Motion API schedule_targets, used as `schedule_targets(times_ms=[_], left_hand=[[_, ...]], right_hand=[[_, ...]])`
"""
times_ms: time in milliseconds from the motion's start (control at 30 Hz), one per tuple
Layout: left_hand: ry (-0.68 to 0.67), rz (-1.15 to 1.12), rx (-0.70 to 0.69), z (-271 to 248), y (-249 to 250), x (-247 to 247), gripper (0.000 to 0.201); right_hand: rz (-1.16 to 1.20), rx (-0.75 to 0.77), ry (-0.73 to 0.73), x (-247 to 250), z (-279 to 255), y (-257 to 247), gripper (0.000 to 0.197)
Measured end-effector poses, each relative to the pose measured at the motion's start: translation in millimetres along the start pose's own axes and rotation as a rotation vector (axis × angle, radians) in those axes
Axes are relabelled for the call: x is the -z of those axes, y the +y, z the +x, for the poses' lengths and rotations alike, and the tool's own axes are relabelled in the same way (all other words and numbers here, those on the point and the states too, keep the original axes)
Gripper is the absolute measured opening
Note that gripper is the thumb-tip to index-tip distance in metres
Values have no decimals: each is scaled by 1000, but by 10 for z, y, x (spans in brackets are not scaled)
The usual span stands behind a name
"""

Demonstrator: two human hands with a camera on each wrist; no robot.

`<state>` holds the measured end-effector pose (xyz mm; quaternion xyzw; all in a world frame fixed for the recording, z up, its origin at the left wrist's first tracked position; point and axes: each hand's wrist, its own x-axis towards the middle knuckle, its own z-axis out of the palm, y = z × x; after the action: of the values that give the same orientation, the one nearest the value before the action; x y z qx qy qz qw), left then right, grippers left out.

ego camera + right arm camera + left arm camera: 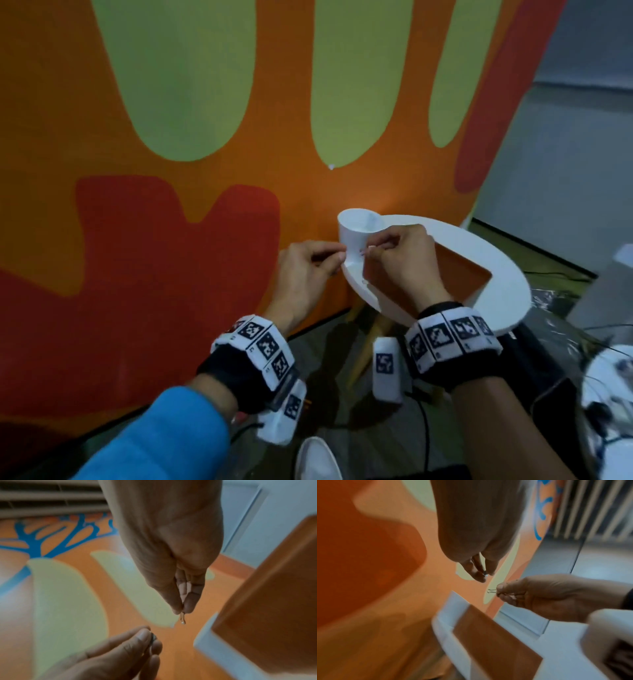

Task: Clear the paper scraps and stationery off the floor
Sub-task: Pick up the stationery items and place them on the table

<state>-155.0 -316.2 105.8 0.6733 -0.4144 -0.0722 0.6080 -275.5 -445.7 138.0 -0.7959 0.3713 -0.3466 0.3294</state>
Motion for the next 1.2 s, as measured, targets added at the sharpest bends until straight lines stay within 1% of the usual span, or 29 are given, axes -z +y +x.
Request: schedule_targets(times_ms=[67,133,200,267,333,400,433,500,600,667,733,867,933,1000,1067,1100,1200], left_hand=[[19,-59,-3,79,76,-274,10],[31,-109,2,145,98,-542,9],[35,-107,16,222,96,-800,9],[29,-73,20,319,74,-1019,10],[-38,-27,8,421,58,-1183,17],[-155,78,-6,495,72,-1250,27],[-198,128,-14,523,80,-1242,29],[-211,190,-27,560,81,-1130,25],[-193,232,-36,553,28,-822,15],[-202,249,-13,514,-37,-571,11],[-196,278,25,462,-95,-309,10],[-153,341,91,277,-236,219,11],[-130,380,132,143,-354,494,14],[-131,456,163,-41,-530,736,18],[-159,520,235,-328,-834,991,21],[-184,544,280,-480,-1024,1100,22],[-275,614,480,-1018,-1683,1384,26]], right_hand=[[1,-56,81,184,117,92,8],[-46,-104,146,323,189,214,8],[-99,-135,198,424,230,332,8],[-139,-172,215,478,252,436,10],[-162,-209,217,525,277,540,9],[-180,-255,200,569,298,630,10],[-187,-269,186,588,295,653,11],[-143,-263,156,609,281,648,6],[-36,-152,85,605,223,491,5],[27,-68,-15,541,156,318,4],[64,-4,-128,427,101,147,6],[95,51,-316,-34,-11,-109,8],[117,56,-396,-414,-61,-225,10],[144,28,-478,-843,-173,-281,8],[206,-49,-572,-1402,-432,-214,5],[238,-103,-598,-1684,-593,-107,7],[226,-315,-720,-2489,-1222,481,21]])
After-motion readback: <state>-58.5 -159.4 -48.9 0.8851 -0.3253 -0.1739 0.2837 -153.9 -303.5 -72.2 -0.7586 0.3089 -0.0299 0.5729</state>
